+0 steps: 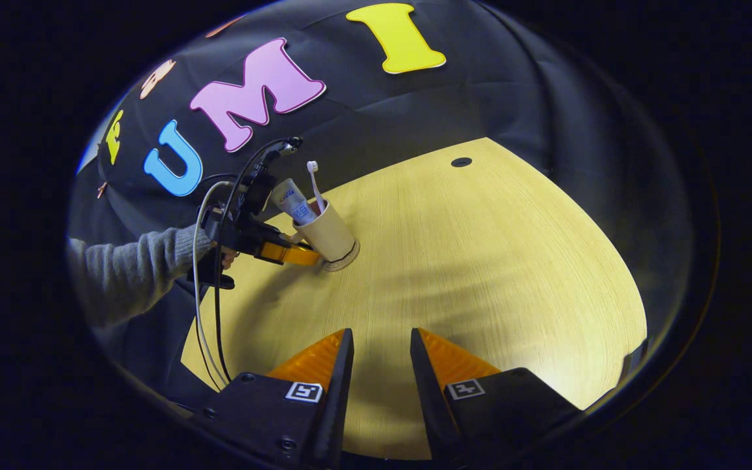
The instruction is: Put the toothbrush and toothpaste on the desktop into the cup, then pick up the cup and place it on the coaster on the desktop.
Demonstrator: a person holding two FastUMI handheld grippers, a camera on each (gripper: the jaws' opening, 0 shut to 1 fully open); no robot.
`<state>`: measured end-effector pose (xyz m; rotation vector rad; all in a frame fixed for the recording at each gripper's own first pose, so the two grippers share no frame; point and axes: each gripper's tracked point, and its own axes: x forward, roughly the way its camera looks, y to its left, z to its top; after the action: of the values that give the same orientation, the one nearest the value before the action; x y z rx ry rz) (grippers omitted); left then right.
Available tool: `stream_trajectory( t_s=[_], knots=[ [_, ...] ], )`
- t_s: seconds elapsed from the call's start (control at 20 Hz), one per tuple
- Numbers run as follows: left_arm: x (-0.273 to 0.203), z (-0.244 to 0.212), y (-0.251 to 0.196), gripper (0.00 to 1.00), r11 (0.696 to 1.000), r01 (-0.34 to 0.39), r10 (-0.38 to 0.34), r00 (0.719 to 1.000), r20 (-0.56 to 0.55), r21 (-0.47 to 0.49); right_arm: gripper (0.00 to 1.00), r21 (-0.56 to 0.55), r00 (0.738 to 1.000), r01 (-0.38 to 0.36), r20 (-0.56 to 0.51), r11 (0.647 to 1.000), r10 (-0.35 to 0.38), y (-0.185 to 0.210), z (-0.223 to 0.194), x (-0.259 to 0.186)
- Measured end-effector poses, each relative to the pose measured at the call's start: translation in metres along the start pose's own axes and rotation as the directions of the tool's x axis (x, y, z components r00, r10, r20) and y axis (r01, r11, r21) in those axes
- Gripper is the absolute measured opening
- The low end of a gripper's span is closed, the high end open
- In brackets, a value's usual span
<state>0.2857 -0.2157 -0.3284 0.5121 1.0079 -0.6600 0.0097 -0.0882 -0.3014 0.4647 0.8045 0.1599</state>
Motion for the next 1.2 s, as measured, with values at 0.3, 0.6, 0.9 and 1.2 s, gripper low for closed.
stream_trajectory(
  t_s=[0.3, 0.6, 0.9, 1.2],
  knots=[
    [0.005, -0.003, 0.0, 0.3, 1.0, 0.0, 0.0, 1.0, -0.005, -0.015, 0.54, -0.002, 1.0, 0.0, -0.007, 1.0, 0.0, -0.002, -0.002, 0.001],
    [0.006, -0.01, -0.002, 0.32, 0.999, 0.025, -0.025, 1.0, -0.013, -0.037, 0.54, -0.007, 1.0, -0.004, -0.013, 1.0, 0.004, 0.0, -0.002, 0.002],
    [-0.006, -0.006, -0.003, 0.64, 0.999, 0.046, -0.046, 0.999, 0.024, -0.019, 0.54, 0.005, 1.0, 0.0, -0.013, 1.0, 0.0, 0.0, 0.003, 0.006],
    [-0.033, -0.004, -0.002, 0.72, 0.997, 0.033, -0.026, 0.993, 0.115, -0.064, 0.54, -0.008, 1.0, 0.005, 0.004, 1.0, -0.005, 0.011, 0.014, 0.007]
  ],
)
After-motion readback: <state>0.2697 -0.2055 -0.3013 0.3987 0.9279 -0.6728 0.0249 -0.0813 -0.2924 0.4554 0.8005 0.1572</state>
